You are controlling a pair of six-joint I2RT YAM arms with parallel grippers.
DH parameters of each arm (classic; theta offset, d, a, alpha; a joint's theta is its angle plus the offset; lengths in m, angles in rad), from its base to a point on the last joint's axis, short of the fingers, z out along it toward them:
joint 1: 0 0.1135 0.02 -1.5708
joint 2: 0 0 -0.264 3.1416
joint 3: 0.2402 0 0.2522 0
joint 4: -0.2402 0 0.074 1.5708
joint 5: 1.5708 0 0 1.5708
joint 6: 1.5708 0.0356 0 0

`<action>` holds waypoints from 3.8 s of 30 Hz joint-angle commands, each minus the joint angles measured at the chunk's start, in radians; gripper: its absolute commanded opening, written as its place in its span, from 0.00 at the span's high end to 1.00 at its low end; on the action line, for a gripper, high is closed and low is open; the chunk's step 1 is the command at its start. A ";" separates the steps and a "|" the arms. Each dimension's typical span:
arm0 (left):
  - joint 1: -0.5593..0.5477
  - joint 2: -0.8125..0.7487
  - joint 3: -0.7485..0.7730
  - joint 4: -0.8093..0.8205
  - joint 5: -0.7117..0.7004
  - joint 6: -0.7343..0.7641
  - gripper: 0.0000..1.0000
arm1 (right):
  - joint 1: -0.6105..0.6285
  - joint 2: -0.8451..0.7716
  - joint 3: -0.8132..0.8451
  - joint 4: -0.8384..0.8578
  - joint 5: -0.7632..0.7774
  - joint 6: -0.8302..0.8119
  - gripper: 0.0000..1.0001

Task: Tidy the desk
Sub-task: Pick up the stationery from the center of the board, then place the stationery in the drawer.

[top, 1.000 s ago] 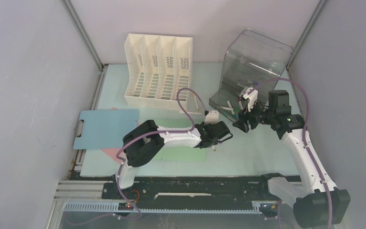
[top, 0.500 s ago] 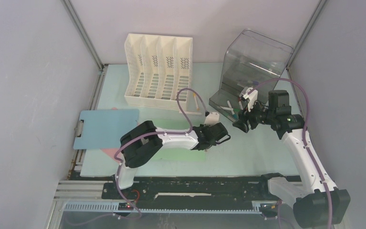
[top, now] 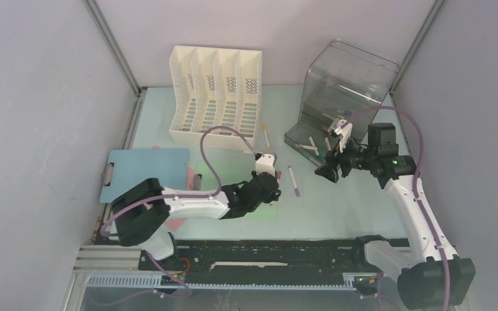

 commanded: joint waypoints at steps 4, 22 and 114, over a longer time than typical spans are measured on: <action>-0.006 -0.201 -0.146 0.422 0.108 0.096 1.00 | -0.019 -0.006 0.019 -0.054 -0.263 -0.015 0.21; -0.036 -0.296 -0.234 0.803 0.336 0.165 1.00 | -0.046 0.091 0.042 -0.258 -0.690 -0.097 0.00; -0.060 -0.842 -0.569 0.357 0.001 0.230 0.00 | 0.183 0.199 -0.137 0.690 0.843 0.066 1.00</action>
